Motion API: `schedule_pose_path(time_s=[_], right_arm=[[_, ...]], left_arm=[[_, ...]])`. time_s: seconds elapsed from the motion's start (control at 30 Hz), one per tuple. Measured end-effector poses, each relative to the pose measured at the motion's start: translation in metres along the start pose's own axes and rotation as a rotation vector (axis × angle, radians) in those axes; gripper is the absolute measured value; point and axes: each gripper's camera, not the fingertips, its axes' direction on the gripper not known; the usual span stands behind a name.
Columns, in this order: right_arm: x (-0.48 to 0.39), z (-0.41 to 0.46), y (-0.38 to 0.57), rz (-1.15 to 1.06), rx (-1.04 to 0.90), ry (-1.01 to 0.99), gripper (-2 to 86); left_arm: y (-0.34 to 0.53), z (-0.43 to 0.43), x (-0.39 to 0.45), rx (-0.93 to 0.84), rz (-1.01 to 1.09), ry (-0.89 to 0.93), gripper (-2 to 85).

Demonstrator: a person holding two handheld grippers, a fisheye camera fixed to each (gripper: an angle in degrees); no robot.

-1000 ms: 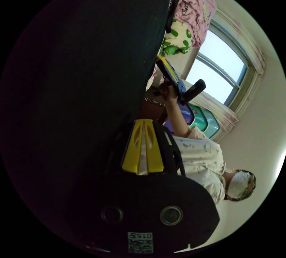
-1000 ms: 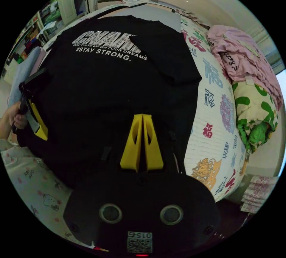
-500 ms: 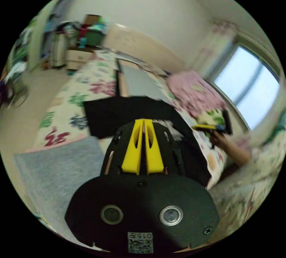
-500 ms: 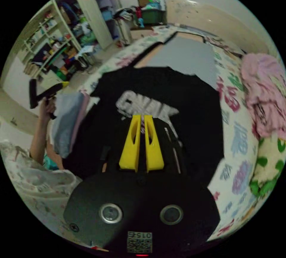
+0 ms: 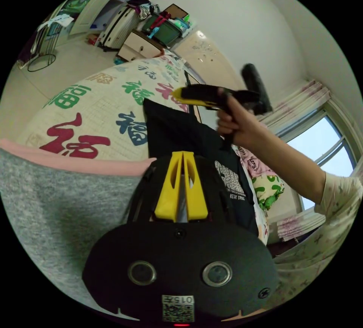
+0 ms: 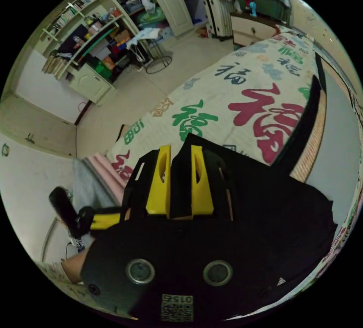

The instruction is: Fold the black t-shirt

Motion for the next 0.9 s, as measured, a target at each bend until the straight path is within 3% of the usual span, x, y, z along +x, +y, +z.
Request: schedule_pose_path(time_s=[0.1, 0.17, 0.23, 0.43, 0.57, 0.73, 0.9], right_arm=[[0.002, 0.077, -0.002, 0.022, -0.105, 0.074, 10.4], [0.008, 0.099, 0.007, 0.039, -0.119, 0.180, 6.0], [0.022, 0.104, 0.019, 0.034, -0.133, 0.157, 1.9], [0.125, -0.005, 0.127, 0.146, 0.105, -0.011, -0.2], [0.204, -0.091, 0.266, 0.187, 0.239, -0.034, -0.4], [0.300, -0.115, 0.409, 0.241, 0.264, -0.033, -0.4], [0.395, -0.082, 0.469, 0.375, 0.227, -0.051, -0.2]], left_arm=[[0.000, 0.009, -0.009, 0.009, 0.021, -0.007, -0.7], [-0.001, 0.013, -0.014, 0.013, 0.028, -0.010, -0.6], [-0.004, 0.018, -0.022, 0.023, 0.031, 0.014, -0.4], [-0.020, 0.031, -0.027, 0.028, 0.030, 0.038, 1.1], [-0.037, 0.035, -0.007, 0.021, 0.066, 0.045, 5.9], [-0.041, 0.053, 0.119, 0.046, 0.400, -0.193, 22.6], [-0.034, 0.140, 0.212, -0.182, 0.688, -0.260, 19.1]])
